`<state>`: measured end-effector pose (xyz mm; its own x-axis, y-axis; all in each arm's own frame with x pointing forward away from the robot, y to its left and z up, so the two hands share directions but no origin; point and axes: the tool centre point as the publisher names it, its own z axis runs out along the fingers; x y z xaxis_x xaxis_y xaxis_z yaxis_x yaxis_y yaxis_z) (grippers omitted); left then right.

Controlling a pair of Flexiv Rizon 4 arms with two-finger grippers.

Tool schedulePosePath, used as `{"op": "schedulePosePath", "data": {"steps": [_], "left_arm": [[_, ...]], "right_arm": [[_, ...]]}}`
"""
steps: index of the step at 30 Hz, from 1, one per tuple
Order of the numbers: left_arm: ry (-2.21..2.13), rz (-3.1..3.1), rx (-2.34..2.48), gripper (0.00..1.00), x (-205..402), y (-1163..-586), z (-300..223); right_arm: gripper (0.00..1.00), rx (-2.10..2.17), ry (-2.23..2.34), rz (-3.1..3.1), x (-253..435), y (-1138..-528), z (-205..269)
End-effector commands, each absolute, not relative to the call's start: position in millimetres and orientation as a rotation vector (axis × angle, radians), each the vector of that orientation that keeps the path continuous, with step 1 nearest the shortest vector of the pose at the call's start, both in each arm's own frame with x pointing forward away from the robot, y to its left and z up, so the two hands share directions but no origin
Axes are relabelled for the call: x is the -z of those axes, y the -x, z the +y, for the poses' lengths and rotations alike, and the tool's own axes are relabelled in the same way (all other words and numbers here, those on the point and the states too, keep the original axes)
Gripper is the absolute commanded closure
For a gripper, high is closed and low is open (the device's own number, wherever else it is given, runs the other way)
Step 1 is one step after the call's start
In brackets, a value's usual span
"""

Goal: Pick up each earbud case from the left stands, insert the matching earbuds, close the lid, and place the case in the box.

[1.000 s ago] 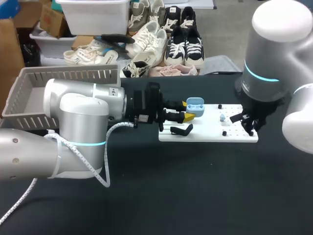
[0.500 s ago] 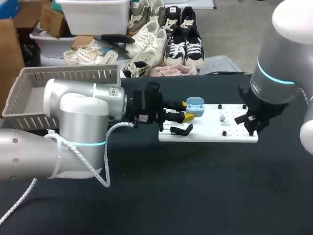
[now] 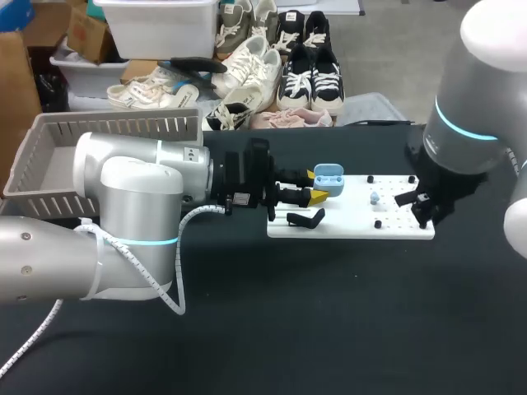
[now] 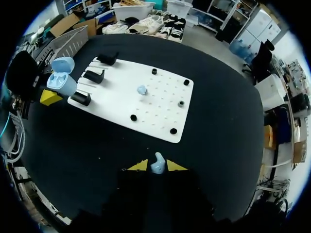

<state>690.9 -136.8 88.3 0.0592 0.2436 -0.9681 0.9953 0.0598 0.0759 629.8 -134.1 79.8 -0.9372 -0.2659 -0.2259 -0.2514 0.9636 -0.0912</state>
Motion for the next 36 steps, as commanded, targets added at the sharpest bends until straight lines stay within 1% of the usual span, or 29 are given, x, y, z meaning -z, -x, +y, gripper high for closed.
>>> {"op": "schedulePosePath", "data": {"steps": [1, 11, 16, 26, 36], "left_arm": [[-1.358, 1.365, 0.977, 1.00, -88, -689, -137], [-1.358, 1.365, 0.977, 1.00, -88, -689, -137], [-1.358, 1.365, 0.977, 1.00, -88, -689, -137], [-1.358, 1.365, 0.977, 1.00, -88, -689, -137], [-1.358, 1.365, 0.977, 1.00, -88, -689, -137]], "right_arm": [[1.00, 0.102, 0.041, 3.004, -85, -648, -125], [1.00, 0.047, -0.659, 3.055, -110, -649, -110], [1.00, -0.005, -0.841, 3.022, -123, -644, -100], [1.00, -0.143, -0.947, 2.999, -146, -643, -78], [1.00, -0.008, -0.847, 2.977, -168, -651, -48]]}}
